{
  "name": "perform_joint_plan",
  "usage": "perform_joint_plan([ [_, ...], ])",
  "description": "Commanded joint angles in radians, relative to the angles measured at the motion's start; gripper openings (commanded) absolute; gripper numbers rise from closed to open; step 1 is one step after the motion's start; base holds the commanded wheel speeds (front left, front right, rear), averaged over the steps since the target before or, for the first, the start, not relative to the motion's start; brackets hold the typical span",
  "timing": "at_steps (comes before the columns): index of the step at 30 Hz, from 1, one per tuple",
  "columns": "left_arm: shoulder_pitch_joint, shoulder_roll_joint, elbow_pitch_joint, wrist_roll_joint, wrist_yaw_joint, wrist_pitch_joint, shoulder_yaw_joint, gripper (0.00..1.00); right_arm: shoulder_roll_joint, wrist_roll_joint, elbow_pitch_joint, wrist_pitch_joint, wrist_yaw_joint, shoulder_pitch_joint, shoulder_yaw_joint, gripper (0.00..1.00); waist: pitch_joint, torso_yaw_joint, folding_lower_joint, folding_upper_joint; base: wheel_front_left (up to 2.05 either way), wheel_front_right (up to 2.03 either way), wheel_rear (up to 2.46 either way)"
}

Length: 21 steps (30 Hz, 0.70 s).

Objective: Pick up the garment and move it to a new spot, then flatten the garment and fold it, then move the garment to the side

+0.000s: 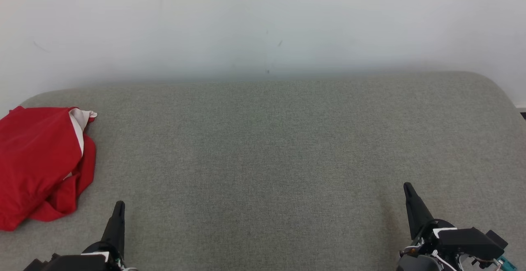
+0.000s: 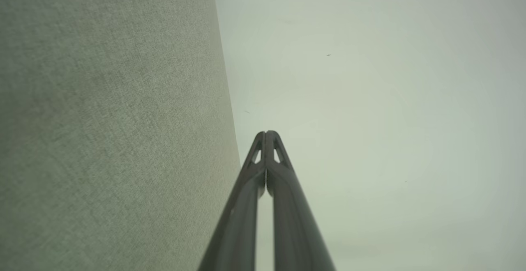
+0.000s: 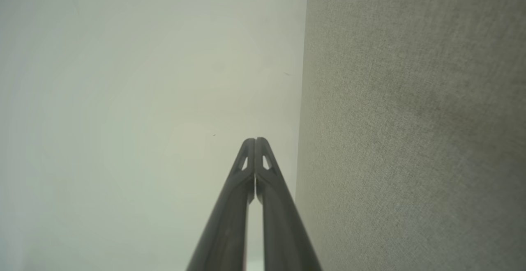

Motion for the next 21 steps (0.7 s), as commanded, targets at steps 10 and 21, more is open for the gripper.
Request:
perform_joint_plan([
  [10, 0.025, -0.004, 0.012, 0.009, 0.001, -0.023, -0.013, 1.00, 0.001, -0.012, 0.018, -0.023, 0.000, 0.028, 0.016, 1.00, 0.001, 0.000, 0.0000, 0.0000, 0.00, 0.00, 0.00],
  [21, 0.031, -0.003, -0.022, 0.135, 0.000, -0.076, -0.012, 1.00, -0.001, -0.146, -0.020, -0.076, 0.000, 0.038, 0.040, 1.00, 0.004, -0.002, 0.0000, 0.0000, 0.00, 0.00, 0.00],
])
